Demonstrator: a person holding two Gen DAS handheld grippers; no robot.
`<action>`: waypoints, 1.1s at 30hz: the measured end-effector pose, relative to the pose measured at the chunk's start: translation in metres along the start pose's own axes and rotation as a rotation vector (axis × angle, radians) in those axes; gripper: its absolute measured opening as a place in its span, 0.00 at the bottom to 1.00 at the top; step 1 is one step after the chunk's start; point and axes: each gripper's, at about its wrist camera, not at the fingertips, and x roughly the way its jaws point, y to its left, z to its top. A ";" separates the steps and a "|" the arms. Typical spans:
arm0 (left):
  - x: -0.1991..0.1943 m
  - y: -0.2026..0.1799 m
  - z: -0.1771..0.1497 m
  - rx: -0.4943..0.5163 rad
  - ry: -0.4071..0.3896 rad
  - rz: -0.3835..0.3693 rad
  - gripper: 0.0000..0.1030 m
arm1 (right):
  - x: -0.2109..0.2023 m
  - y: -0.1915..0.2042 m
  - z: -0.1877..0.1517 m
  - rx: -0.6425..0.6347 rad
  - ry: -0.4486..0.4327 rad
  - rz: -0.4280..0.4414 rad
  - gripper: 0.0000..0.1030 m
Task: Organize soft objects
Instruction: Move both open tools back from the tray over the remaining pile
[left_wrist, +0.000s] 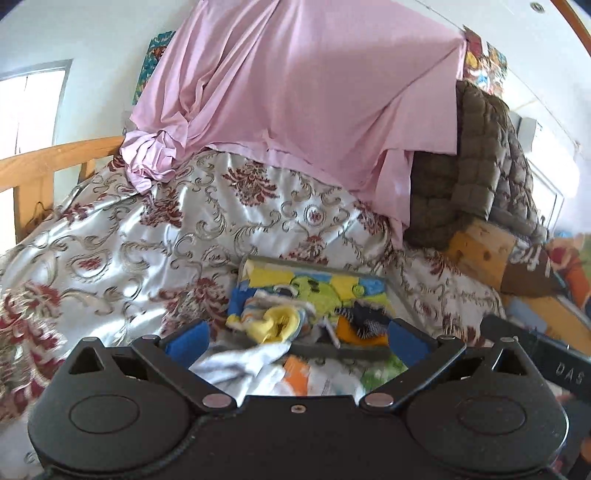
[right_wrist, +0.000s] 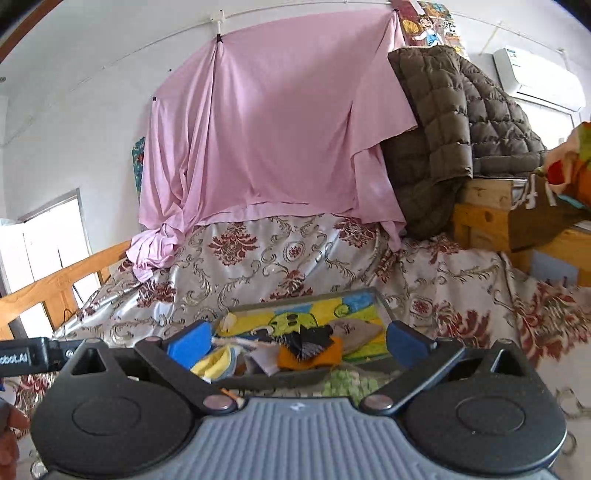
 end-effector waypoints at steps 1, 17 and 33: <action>-0.007 0.001 -0.004 0.007 0.005 0.000 0.99 | -0.004 0.003 -0.003 -0.010 0.005 -0.004 1.00; -0.060 0.026 -0.049 0.097 0.021 0.071 0.99 | -0.039 0.033 -0.041 -0.080 0.108 -0.016 1.00; -0.040 0.018 -0.060 0.179 0.103 0.146 0.99 | -0.013 0.034 -0.058 -0.066 0.242 -0.003 1.00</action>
